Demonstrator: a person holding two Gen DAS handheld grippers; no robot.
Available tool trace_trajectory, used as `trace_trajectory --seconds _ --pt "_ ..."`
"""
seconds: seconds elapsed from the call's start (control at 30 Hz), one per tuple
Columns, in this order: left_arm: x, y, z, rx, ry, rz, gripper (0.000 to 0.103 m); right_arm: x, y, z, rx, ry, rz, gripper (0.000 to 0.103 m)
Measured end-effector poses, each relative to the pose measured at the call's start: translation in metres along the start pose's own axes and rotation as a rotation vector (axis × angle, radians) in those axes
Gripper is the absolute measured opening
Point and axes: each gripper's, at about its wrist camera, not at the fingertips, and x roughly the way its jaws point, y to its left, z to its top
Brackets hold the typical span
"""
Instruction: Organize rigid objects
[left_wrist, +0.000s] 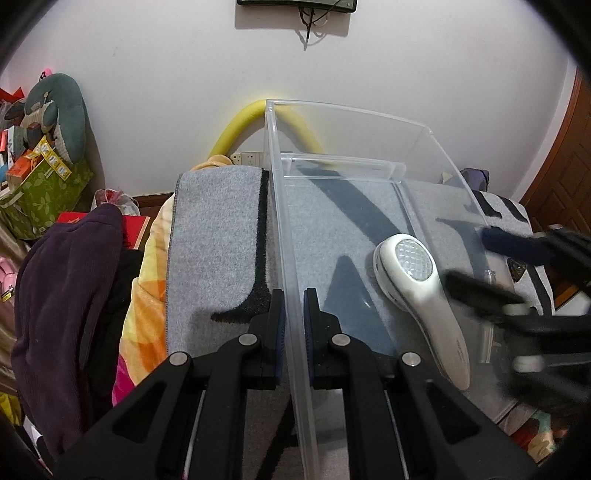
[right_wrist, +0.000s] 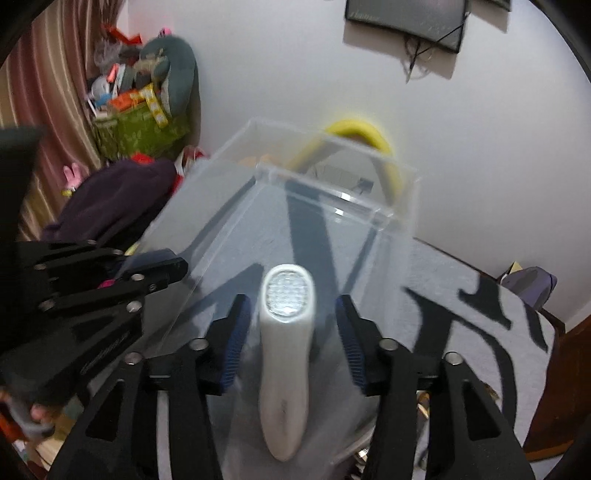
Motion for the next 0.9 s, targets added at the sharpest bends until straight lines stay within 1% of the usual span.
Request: trace_trajectory --seconds 0.03,0.13,0.2,0.33,0.43,0.53,0.63,0.73,0.77,0.87,0.9 --pt "0.000 0.000 0.000 0.000 0.001 0.000 0.009 -0.007 -0.003 -0.001 0.003 -0.015 -0.002 0.050" --pt "0.000 0.000 0.001 -0.002 0.003 0.001 0.009 -0.044 -0.027 -0.012 0.030 -0.093 -0.047 0.054" --pt "0.000 0.000 0.001 -0.001 0.004 0.003 0.008 -0.064 -0.045 -0.020 0.063 -0.130 -0.067 0.062" --pt "0.000 -0.001 0.001 0.000 0.004 0.006 0.008 -0.094 -0.083 -0.047 0.133 -0.157 -0.138 0.064" --pt "0.000 -0.002 0.001 0.005 0.004 0.012 0.008 -0.102 -0.107 -0.069 0.181 -0.132 -0.174 0.064" --pt "0.000 -0.004 0.001 0.012 0.005 0.022 0.008 -0.099 -0.123 -0.090 0.225 -0.087 -0.187 0.064" --pt "0.000 -0.006 0.001 0.017 0.007 0.031 0.008 -0.082 -0.136 -0.117 0.284 -0.016 -0.168 0.064" --pt "-0.001 -0.007 0.001 0.021 0.010 0.038 0.008 -0.062 -0.138 -0.135 0.319 0.040 -0.149 0.064" --pt "0.000 -0.007 0.001 0.022 0.010 0.039 0.008 -0.052 -0.138 -0.142 0.335 0.067 -0.131 0.064" --pt "0.000 -0.008 0.001 0.024 0.011 0.044 0.008 -0.037 -0.141 -0.157 0.366 0.103 -0.103 0.064" --pt "-0.001 -0.009 0.001 0.026 0.011 0.046 0.008 -0.034 -0.142 -0.163 0.374 0.108 -0.093 0.062"
